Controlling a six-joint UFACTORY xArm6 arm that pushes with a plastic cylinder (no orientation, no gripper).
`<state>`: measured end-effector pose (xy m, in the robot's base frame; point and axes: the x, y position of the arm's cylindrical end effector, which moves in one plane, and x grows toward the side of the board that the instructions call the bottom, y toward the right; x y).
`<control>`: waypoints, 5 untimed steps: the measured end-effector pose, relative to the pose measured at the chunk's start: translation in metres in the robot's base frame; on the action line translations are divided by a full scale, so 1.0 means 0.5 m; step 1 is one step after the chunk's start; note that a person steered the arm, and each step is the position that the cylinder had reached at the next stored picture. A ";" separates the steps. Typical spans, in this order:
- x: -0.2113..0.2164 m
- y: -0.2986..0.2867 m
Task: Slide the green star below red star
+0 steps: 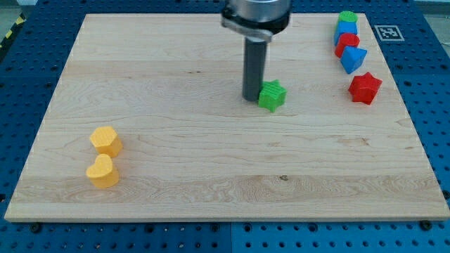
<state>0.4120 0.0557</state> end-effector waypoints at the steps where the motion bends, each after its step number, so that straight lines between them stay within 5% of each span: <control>1: -0.017 0.066; 5: 0.098 0.098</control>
